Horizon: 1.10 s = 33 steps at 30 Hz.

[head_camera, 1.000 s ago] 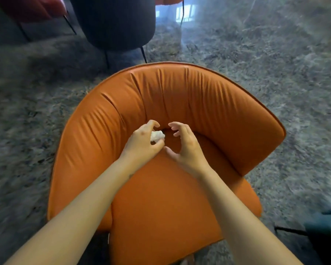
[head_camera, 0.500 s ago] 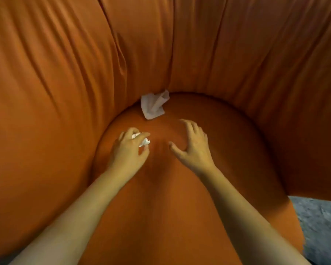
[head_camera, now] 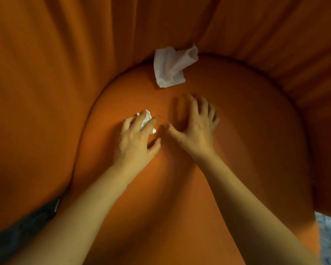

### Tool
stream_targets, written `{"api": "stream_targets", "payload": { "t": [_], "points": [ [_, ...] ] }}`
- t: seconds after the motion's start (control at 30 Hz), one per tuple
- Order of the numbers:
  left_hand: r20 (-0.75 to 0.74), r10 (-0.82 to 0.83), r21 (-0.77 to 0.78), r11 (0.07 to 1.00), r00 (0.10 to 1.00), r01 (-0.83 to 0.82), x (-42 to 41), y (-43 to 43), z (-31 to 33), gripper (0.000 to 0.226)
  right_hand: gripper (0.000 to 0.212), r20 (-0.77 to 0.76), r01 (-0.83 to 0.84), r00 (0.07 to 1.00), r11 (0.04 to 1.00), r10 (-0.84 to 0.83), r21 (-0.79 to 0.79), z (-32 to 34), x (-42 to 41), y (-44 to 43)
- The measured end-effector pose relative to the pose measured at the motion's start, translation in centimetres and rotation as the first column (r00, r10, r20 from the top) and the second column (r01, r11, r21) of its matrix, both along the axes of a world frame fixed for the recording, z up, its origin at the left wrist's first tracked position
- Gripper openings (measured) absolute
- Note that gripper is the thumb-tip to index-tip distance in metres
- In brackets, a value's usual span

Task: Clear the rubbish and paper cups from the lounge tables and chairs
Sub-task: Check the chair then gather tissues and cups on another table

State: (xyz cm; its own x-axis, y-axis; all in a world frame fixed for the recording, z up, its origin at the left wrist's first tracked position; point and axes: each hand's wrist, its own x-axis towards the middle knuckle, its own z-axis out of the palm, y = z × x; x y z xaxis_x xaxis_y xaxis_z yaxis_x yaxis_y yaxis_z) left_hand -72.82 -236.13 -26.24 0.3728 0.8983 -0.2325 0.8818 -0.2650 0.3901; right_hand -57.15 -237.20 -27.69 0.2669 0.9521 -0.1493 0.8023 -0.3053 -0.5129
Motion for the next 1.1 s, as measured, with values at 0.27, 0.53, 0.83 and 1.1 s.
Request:
{"api": "stream_targets", "payload": {
  "t": [0.27,0.53,0.83,1.1],
  "points": [
    [-0.059,-0.009,-0.018,1.000,0.998,0.008,0.0,0.2,-0.1,0.057,0.069,0.083,-0.093,0.992,0.996,0.092,0.011,-0.7,-1.1,9.3],
    [-0.031,-0.032,0.013,0.999,0.999,0.032,-0.5,0.2,-0.1,0.051,0.025,0.014,-0.111,0.994,0.986,0.110,0.122,-0.5,-1.3,6.1],
    [0.101,-0.083,-0.009,0.996,0.991,0.084,-1.0,2.2,5.1,0.030,0.025,-0.128,-0.083,0.988,0.994,0.092,0.077,5.1,-0.2,-3.4],
    [0.285,-0.315,0.113,0.949,0.905,0.295,3.8,2.7,20.6,0.047,0.028,-0.140,0.108,0.988,0.945,-0.067,0.310,20.8,1.3,-4.4]
  ]
}}
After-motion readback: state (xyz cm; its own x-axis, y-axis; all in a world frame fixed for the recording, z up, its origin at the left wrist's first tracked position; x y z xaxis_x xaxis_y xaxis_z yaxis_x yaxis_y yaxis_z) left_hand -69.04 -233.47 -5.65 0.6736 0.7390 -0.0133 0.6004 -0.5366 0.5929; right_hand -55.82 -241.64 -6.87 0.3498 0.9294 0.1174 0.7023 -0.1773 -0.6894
